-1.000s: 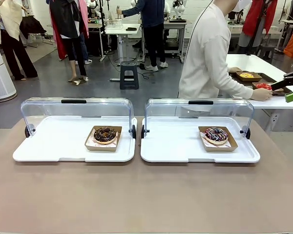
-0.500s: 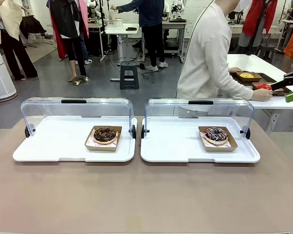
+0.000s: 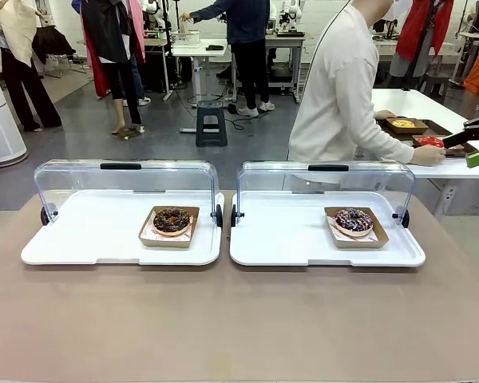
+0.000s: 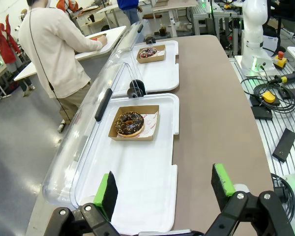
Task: Provide the desired donut to the person.
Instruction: Place the picked Paper togo box onto the Handle tray extended by the person.
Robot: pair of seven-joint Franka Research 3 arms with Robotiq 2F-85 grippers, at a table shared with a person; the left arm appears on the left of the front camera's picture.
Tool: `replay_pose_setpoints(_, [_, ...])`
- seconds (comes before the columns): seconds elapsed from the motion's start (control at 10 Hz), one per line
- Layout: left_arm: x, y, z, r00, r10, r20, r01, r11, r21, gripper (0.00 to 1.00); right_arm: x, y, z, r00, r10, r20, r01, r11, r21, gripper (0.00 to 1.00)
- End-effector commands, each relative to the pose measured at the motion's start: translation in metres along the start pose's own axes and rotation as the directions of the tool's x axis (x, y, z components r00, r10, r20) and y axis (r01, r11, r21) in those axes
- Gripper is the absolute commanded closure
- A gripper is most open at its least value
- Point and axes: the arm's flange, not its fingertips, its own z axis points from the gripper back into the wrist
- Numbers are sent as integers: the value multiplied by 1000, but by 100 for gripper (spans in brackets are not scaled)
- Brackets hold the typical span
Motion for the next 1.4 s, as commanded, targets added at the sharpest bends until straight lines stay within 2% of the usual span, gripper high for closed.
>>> replay_pose_setpoints(0.0, [1, 0, 0, 1000, -7, -1, 7, 1000, 13, 0, 2, -1, -1, 1000, 3, 10, -3, 1000, -2, 0])
replay_pose_setpoints(1.3, [1, 0, 0, 1000, -7, -1, 7, 1000, 13, 0, 2, -1, -1, 1000, 3, 10, -3, 1000, -2, 0])
